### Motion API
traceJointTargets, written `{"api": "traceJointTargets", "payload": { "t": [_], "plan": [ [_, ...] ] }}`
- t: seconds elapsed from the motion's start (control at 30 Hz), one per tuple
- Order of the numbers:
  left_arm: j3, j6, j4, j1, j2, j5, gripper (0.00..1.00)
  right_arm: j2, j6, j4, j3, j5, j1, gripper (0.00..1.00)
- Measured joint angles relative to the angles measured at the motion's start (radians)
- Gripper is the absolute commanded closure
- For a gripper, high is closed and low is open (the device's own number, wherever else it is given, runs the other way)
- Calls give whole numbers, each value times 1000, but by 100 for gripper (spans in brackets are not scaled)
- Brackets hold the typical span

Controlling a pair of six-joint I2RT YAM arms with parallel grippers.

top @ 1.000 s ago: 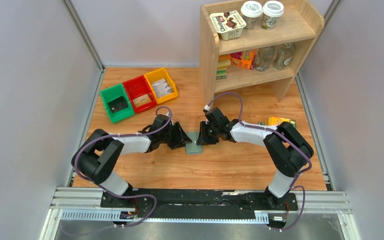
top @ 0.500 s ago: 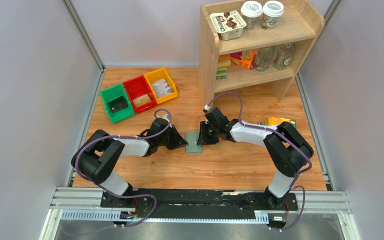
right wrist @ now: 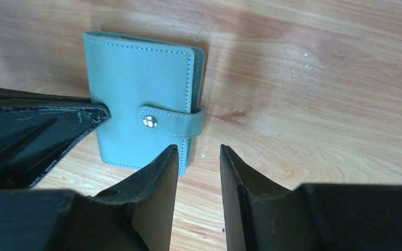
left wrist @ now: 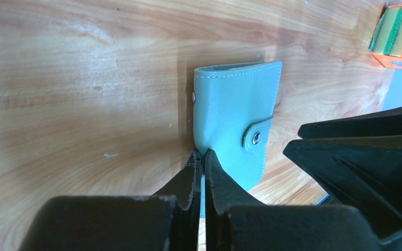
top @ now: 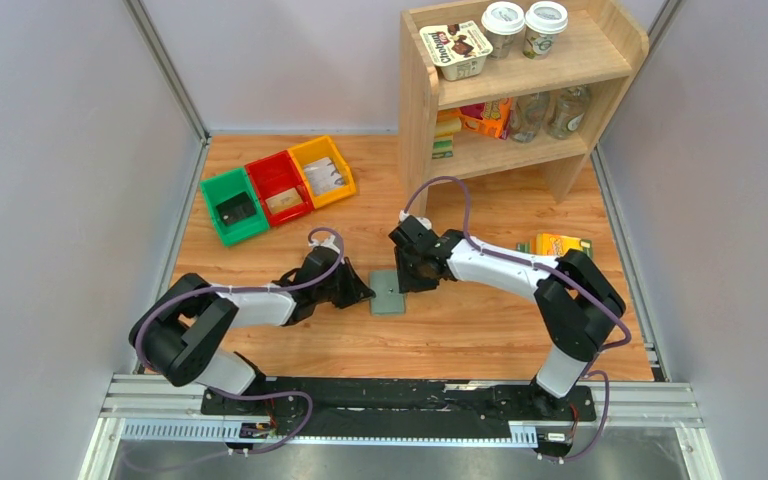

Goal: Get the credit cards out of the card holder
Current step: Open the card holder at the center of the board.

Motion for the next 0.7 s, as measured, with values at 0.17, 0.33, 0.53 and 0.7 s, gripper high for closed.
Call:
{"api": "traceJointTargets", "payload": {
  "t": [0.17, 0.33, 0.53, 0.7],
  "plan": [
    [-5, -10, -73, -24, -59, -62, 100, 26, 3, -31, 69, 21, 27, 60],
    [-6, -28, -120, -43, -92, -107, 100, 80, 10, -37, 120, 13, 57, 59],
    [-6, -53, -148, -60, -109, -134, 100, 159, 20, -37, 168, -3, 82, 55],
    [-6, -69, -167, -74, -126, -166, 100, 187, 29, -66, 201, 18, 89, 56]
  ]
}}
